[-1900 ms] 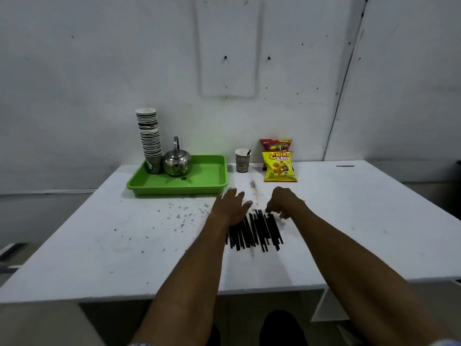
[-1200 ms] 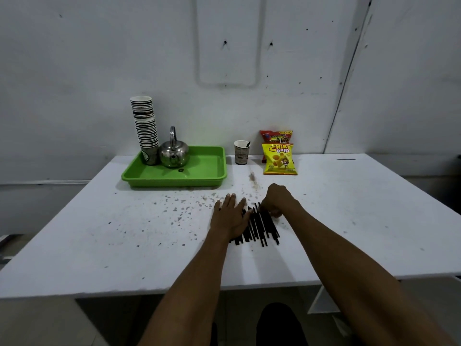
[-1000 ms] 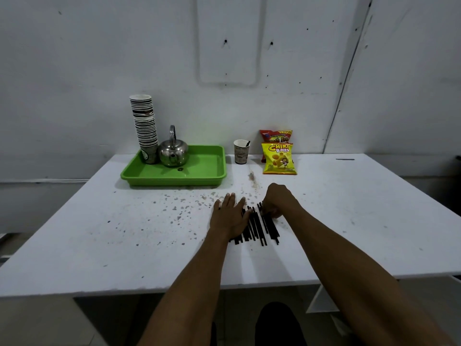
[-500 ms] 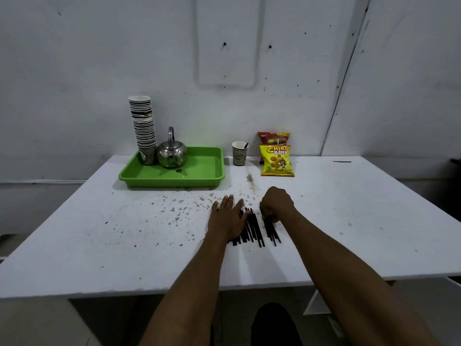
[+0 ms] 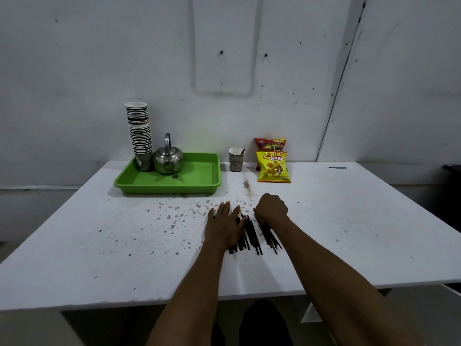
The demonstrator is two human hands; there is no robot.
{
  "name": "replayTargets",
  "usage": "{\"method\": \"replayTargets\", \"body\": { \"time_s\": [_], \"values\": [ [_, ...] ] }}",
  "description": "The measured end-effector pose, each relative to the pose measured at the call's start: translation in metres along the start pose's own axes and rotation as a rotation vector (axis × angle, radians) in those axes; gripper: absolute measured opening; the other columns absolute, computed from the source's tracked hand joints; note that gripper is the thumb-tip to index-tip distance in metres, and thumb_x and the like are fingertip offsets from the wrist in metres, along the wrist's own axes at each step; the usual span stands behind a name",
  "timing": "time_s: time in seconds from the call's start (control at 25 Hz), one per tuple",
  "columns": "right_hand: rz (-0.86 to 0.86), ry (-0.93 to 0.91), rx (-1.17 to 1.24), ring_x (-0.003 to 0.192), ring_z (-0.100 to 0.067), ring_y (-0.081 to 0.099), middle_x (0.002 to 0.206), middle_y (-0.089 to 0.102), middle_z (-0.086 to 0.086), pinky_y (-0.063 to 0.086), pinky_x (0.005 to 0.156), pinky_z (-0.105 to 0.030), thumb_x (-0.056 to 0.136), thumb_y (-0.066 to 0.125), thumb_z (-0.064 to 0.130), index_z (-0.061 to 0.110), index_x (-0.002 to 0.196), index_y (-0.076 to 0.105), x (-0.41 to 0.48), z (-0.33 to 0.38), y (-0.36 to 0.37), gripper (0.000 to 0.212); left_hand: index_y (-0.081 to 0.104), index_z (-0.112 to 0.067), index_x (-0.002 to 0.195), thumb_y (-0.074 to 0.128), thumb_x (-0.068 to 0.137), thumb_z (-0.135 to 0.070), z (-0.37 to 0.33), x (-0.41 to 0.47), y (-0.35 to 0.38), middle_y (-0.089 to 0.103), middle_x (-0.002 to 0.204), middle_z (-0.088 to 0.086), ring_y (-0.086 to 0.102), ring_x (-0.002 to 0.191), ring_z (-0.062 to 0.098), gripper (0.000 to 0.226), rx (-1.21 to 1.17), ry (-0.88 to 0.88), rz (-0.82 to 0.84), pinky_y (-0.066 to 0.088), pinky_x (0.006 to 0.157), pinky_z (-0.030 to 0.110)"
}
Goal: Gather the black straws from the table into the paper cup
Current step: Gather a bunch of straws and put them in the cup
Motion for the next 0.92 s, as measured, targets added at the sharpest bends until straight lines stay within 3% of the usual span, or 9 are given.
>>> {"method": "replayTargets", "body": {
  "time_s": [0.56, 0.68, 0.8, 0.92],
  "values": [
    [-0.021, -0.036, -0.107, 0.111, -0.029, 0.064, 0.118, 0.066, -0.014, 0.053, 0.083, -0.033, 0.086, 0.064, 0.014, 0.005, 0.109, 0.065, -0.001, 0.009, 0.002, 0.025, 0.021, -0.029, 0.154, 0.015, 0.099, -0.058, 0.002, 0.001, 0.002, 0.01, 0.166, 0.006, 0.002, 0.154, 0.019, 0.062, -0.024, -0.01, 0.01, 0.001, 0.124, 0.047],
    [0.006, -0.029, -0.098, 0.109, -0.031, 0.065, 0.115, 0.067, -0.014, 0.053, 0.083, -0.032, 0.083, 0.063, 0.01, 0.009, 0.091, 0.059, 0.005, 0.005, 0.003, 0.009, 0.021, -0.028, 0.154, 0.015, 0.1, -0.058, 0.002, 0.0, 0.002, 0.01, 0.166, 0.006, 0.002, 0.154, 0.02, 0.063, -0.025, -0.007, 0.007, 0.001, 0.124, 0.047],
    [0.023, -0.046, -0.053, 0.102, -0.031, 0.067, 0.092, 0.066, -0.012, 0.05, 0.072, -0.03, 0.081, 0.065, 0.007, 0.008, 0.068, 0.044, 0.012, 0.002, -0.002, 0.025, 0.022, -0.028, 0.154, 0.015, 0.099, -0.058, 0.002, 0.001, 0.001, 0.011, 0.165, 0.006, 0.002, 0.154, 0.019, 0.063, -0.028, -0.007, 0.0, 0.002, 0.124, 0.048],
    [-0.012, -0.066, 0.039, 0.082, -0.028, 0.065, 0.078, 0.059, -0.01, 0.042, 0.054, -0.023, 0.077, 0.071, 0.006, 0.01, 0.061, 0.042, 0.024, -0.002, -0.011, 0.034, 0.023, -0.028, 0.153, 0.015, 0.1, -0.058, 0.001, -0.001, -0.001, 0.012, 0.165, 0.006, 0.003, 0.154, 0.02, 0.062, -0.03, -0.004, 0.002, 0.002, 0.124, 0.048]
  ]
}}
Point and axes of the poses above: each hand's wrist, its own x-axis towards the middle knuckle, its own y-axis out of the palm, z = x × y, the point moved 8 cm from there along x, towards the middle knuckle
